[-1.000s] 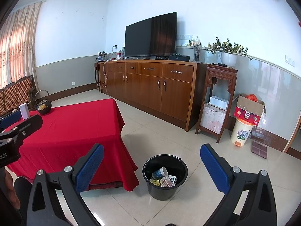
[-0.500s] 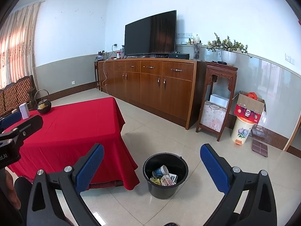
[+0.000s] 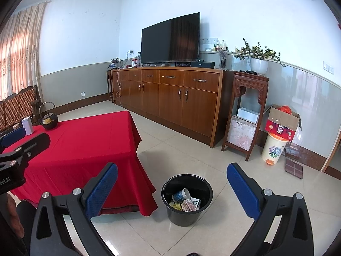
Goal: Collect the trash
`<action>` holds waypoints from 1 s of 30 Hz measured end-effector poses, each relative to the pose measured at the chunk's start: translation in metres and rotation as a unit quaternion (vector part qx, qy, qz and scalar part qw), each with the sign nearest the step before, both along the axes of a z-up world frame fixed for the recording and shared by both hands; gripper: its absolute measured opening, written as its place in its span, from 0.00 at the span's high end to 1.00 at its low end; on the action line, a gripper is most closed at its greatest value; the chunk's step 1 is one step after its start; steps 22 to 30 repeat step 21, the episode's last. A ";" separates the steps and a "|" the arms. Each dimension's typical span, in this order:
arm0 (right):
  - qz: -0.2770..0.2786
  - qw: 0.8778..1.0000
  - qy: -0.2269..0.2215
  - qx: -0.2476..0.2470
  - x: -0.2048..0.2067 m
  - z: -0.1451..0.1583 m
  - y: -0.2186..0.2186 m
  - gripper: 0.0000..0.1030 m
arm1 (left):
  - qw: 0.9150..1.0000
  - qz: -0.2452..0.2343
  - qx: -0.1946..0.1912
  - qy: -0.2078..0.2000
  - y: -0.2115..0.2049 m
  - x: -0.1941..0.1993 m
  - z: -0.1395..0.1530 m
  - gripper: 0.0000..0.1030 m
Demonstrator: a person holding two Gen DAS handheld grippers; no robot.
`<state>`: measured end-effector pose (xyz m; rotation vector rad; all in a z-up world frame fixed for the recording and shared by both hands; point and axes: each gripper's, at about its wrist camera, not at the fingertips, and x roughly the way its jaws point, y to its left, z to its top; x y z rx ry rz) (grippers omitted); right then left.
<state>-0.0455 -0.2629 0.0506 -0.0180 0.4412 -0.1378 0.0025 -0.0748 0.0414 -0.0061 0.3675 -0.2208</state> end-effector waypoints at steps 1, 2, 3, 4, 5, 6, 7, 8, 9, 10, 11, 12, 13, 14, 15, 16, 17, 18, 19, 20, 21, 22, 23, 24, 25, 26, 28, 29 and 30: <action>0.000 1.000 0.000 -0.001 0.000 0.000 0.000 0.00 | 1.000 -0.001 0.000 0.001 -0.001 0.001 0.000 0.00; 0.000 1.000 0.000 0.000 0.000 0.000 0.000 0.00 | 1.000 -0.002 0.000 0.001 0.000 0.002 0.000 0.00; 0.000 1.000 0.000 0.000 0.000 0.000 0.000 0.00 | 1.000 -0.001 0.001 0.001 -0.001 0.002 0.000 0.00; 0.000 1.000 0.000 0.000 0.000 0.000 0.000 0.00 | 1.000 0.000 0.002 0.001 0.000 0.002 0.000 0.00; 0.000 1.000 0.001 0.001 0.001 0.000 0.000 0.00 | 1.000 0.000 0.004 0.001 -0.001 0.002 0.000 0.00; 0.000 1.000 0.001 0.000 0.001 0.000 0.001 0.00 | 1.000 0.001 0.006 0.002 -0.001 0.002 -0.001 0.00; 0.000 1.000 0.000 0.000 0.001 0.000 0.000 0.00 | 1.000 0.000 0.007 0.003 -0.002 0.004 0.000 0.00; 0.000 1.000 0.000 0.001 0.001 0.000 0.000 0.00 | 1.000 0.000 0.007 0.003 -0.002 0.005 0.000 0.00; 0.000 1.000 0.000 0.001 0.001 0.000 0.000 0.00 | 1.000 0.000 0.006 0.002 -0.002 0.005 0.000 0.00; 0.000 1.000 0.001 0.000 0.001 0.000 0.000 0.00 | 1.000 -0.001 0.005 0.002 -0.001 0.005 0.001 0.00; 0.000 1.000 0.000 0.000 0.001 0.000 0.000 0.00 | 1.000 -0.002 0.004 0.001 -0.001 0.004 0.000 0.00; -0.001 1.000 0.000 0.000 0.001 0.000 0.000 0.00 | 1.000 -0.002 0.003 0.000 -0.001 0.004 0.001 0.00; 0.000 1.000 0.000 0.000 0.001 0.000 0.000 0.00 | 1.000 0.000 0.004 -0.002 -0.001 0.005 0.001 0.00; -0.001 1.000 0.000 0.000 0.001 0.000 0.000 0.00 | 1.000 0.002 0.005 -0.004 -0.001 0.005 0.001 0.00; -0.001 1.000 0.000 0.000 0.000 0.000 0.000 0.00 | 1.000 0.002 0.005 -0.006 0.000 0.006 0.001 0.00; -0.001 1.000 0.000 0.000 0.000 0.000 -0.001 0.00 | 1.000 0.000 0.005 -0.008 0.000 0.005 0.001 0.00; -0.002 1.000 -0.001 0.000 0.000 -0.001 0.000 0.00 | 1.000 -0.001 0.003 -0.008 0.001 0.005 0.001 0.00; -0.002 1.000 0.000 0.000 -0.001 -0.001 0.000 0.00 | 1.000 -0.002 0.001 -0.010 0.002 0.005 0.001 0.00; -0.002 1.000 -0.001 0.000 -0.001 -0.001 -0.001 0.00 | 1.000 0.000 0.001 -0.013 0.003 0.005 0.001 0.00; -0.002 1.000 -0.001 0.000 -0.001 -0.001 -0.001 0.00 | 1.000 0.001 0.002 -0.011 0.004 0.005 0.001 0.00; -0.001 1.000 0.000 0.000 -0.001 -0.001 -0.001 0.00 | 1.000 0.002 0.002 -0.007 0.004 0.005 0.000 0.00; -0.001 1.000 0.000 0.000 -0.001 -0.001 -0.001 0.00 | 1.000 0.002 0.002 -0.007 0.004 0.005 0.000 0.00; -0.001 1.000 0.000 0.000 -0.001 -0.001 -0.001 0.00 | 1.000 0.002 0.002 -0.007 0.004 0.005 0.000 0.00; -0.001 1.000 0.000 0.000 -0.001 -0.001 -0.001 0.00 | 1.000 0.002 0.002 -0.007 0.004 0.005 0.000 0.00; -0.001 1.000 0.000 0.000 -0.001 -0.001 -0.001 0.00 | 1.000 0.002 0.002 -0.007 0.004 0.005 0.000 0.00; -0.001 1.000 0.000 0.000 -0.001 -0.001 -0.001 0.00 | 1.000 0.002 0.002 -0.007 0.004 0.005 0.000 0.00; -0.001 1.000 0.000 0.000 -0.001 -0.001 -0.001 0.00 | 1.000 0.002 0.002 -0.007 0.004 0.005 0.000 0.00; -0.001 1.000 0.000 0.000 -0.001 -0.001 -0.001 0.00 | 1.000 0.002 0.002 -0.007 0.004 0.005 0.000 0.00; -0.001 1.000 0.000 0.000 -0.001 -0.001 -0.001 0.00 | 1.000 0.002 0.002 -0.007 0.004 0.005 0.000 0.00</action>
